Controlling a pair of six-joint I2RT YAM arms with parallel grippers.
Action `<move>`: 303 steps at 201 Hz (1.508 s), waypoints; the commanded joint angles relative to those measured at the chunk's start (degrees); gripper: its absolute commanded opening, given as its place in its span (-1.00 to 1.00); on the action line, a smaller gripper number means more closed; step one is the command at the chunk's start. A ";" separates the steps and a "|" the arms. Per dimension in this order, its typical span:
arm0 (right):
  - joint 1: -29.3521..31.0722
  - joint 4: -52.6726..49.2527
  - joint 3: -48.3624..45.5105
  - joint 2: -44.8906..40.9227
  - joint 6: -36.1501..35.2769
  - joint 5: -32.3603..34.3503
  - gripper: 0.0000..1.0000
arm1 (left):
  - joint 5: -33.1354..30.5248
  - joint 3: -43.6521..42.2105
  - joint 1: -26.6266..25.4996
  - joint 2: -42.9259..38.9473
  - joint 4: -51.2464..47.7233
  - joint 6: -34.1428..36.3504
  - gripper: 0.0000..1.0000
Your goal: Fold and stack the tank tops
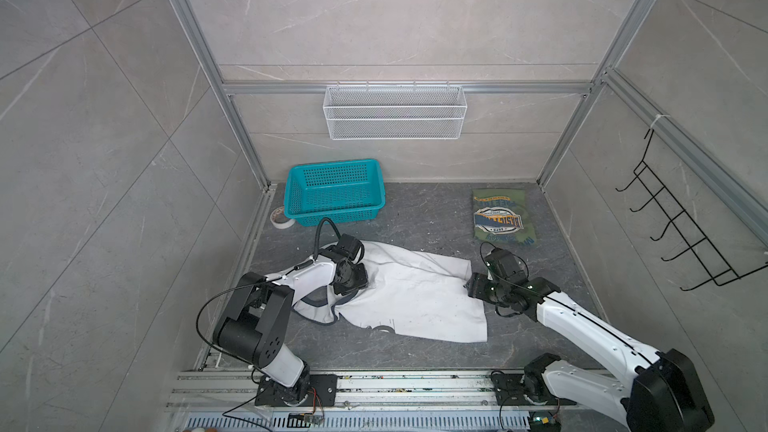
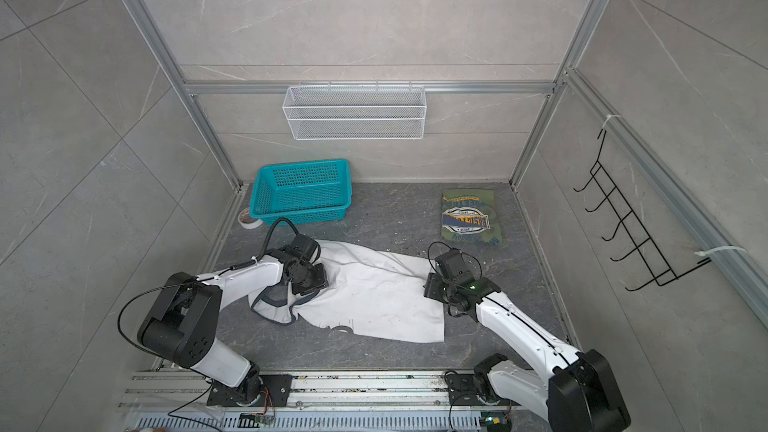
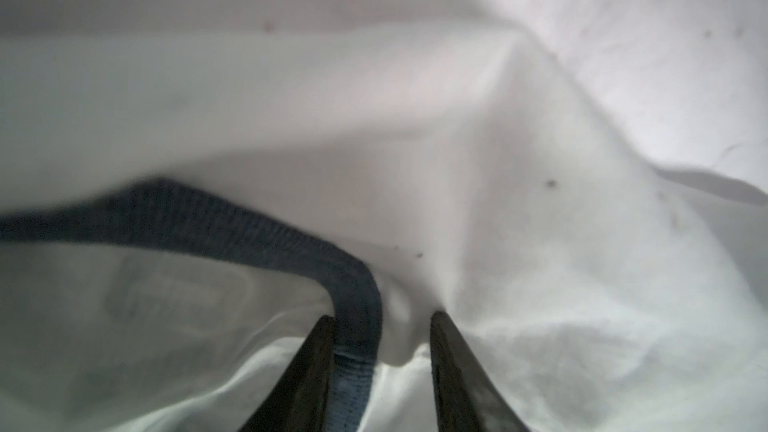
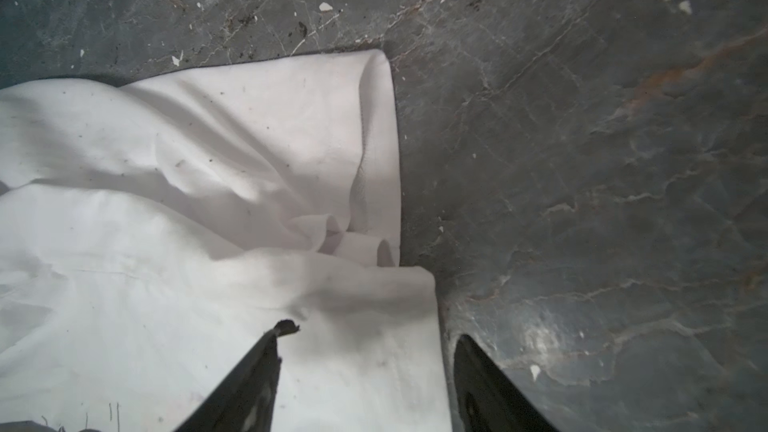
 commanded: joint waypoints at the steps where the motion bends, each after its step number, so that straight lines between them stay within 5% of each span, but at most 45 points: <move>1: -1.63 4.51 -1.11 2.82 0.34 -2.17 0.36 | 1.63 -0.30 -0.37 0.27 1.80 -0.65 -0.34; 71: -9.21 12.70 -3.92 6.69 0.80 -14.40 0.29 | 2.18 -2.54 -0.43 -3.26 3.73 -0.97 -0.82; 115: -9.25 11.23 -4.34 3.04 -2.20 -17.16 -0.35 | -1.54 -3.26 -0.44 -11.17 1.70 -0.81 -0.97; 205: -9.28 0.77 1.79 -4.44 -6.72 -14.04 -0.90 | -10.81 0.72 -0.36 -26.53 -8.54 1.73 -1.00; 303: -9.31 -19.76 27.85 -19.10 -12.59 -9.99 -0.98 | -21.96 20.05 0.01 -43.69 -17.73 8.90 -1.00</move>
